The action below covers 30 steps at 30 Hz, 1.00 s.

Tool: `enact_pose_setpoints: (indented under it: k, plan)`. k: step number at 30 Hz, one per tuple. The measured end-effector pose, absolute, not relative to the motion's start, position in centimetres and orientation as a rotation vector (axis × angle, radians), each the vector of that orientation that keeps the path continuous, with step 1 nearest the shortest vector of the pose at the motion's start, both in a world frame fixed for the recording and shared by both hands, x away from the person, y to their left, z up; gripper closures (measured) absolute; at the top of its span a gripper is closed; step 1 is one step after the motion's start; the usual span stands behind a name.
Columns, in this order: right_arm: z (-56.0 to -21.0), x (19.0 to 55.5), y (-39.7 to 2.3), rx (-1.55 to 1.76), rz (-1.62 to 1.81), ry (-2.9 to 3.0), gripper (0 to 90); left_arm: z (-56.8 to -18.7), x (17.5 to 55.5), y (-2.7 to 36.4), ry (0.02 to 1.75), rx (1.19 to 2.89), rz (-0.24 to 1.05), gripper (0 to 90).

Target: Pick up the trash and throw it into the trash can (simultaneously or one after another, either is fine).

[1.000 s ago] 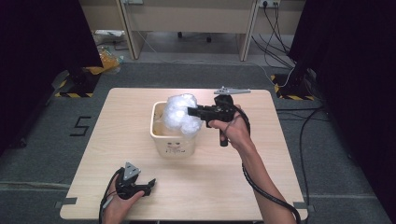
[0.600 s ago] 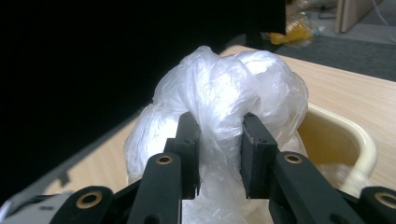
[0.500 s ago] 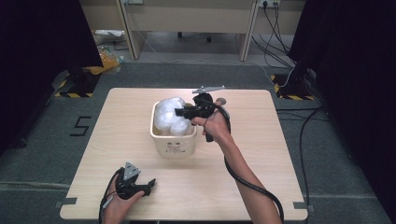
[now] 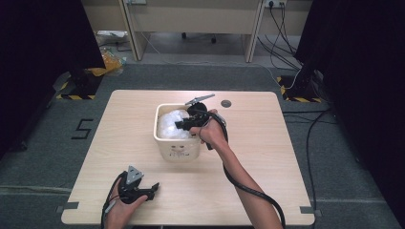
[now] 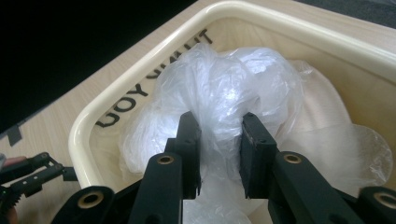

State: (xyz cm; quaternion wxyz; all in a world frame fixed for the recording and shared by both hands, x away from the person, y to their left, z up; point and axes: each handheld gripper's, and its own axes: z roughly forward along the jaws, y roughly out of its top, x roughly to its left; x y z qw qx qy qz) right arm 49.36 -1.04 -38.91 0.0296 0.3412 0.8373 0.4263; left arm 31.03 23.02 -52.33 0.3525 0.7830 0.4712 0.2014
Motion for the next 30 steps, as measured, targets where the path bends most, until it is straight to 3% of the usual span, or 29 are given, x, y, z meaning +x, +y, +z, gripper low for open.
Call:
enact_pose_setpoints:
  k: [10,14,19,30]
  plan:
    - [-39.5,49.3,-0.3,1.065,1.272,2.635,72.1,-52.3,31.0,23.0,1.218,2.027,0.519,15.5]
    - [-39.3,49.4,-0.8,1.127,1.344,2.608,62.5,-52.3,31.0,23.0,1.219,2.026,0.517,15.5]
    - [-37.6,49.1,-2.5,1.156,1.477,2.521,52.2,-52.3,31.0,23.0,1.219,2.027,0.518,15.4]
    - [-35.5,47.8,-7.4,1.181,1.644,2.374,50.8,-52.3,31.0,23.0,1.218,2.026,0.52,15.4]
